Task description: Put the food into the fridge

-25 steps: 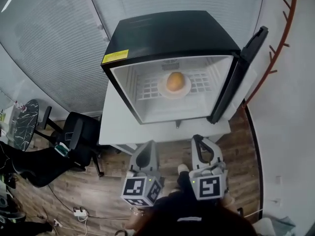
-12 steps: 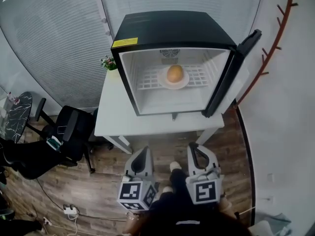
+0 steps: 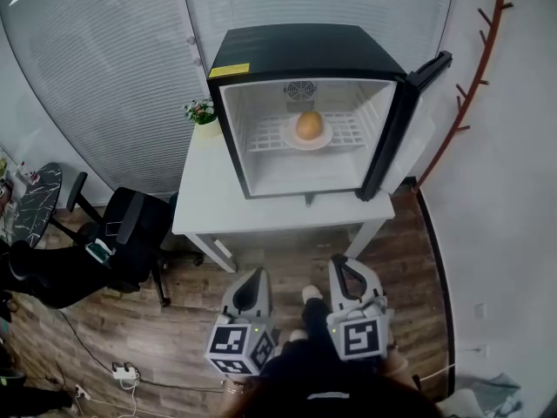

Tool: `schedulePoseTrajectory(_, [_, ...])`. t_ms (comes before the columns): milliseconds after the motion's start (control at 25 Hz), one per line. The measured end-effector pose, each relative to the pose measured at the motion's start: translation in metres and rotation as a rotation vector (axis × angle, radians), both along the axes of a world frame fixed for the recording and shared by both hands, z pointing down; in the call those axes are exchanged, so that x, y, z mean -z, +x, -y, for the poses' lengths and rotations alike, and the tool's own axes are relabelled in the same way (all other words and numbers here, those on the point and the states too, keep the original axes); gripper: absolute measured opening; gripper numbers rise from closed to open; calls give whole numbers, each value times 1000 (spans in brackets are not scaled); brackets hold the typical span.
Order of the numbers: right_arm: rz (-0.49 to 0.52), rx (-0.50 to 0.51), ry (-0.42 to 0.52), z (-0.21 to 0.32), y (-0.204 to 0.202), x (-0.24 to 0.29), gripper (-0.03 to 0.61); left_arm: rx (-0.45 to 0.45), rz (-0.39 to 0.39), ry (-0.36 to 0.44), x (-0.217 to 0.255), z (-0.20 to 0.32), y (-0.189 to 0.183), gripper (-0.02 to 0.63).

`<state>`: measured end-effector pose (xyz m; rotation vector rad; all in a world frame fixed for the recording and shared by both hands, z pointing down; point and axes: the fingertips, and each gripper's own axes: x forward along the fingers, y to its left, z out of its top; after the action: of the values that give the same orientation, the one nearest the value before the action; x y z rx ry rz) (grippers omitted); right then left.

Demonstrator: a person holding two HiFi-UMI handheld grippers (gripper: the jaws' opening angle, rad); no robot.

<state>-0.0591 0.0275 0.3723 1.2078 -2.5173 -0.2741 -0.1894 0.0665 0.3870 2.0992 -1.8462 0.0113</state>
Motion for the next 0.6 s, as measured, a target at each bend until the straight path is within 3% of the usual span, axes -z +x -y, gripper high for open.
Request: schedulePoseTrajectory(600, [14, 29, 26, -23, -10, 5, -5, 12, -29, 0, -2, -33, -10, -8])
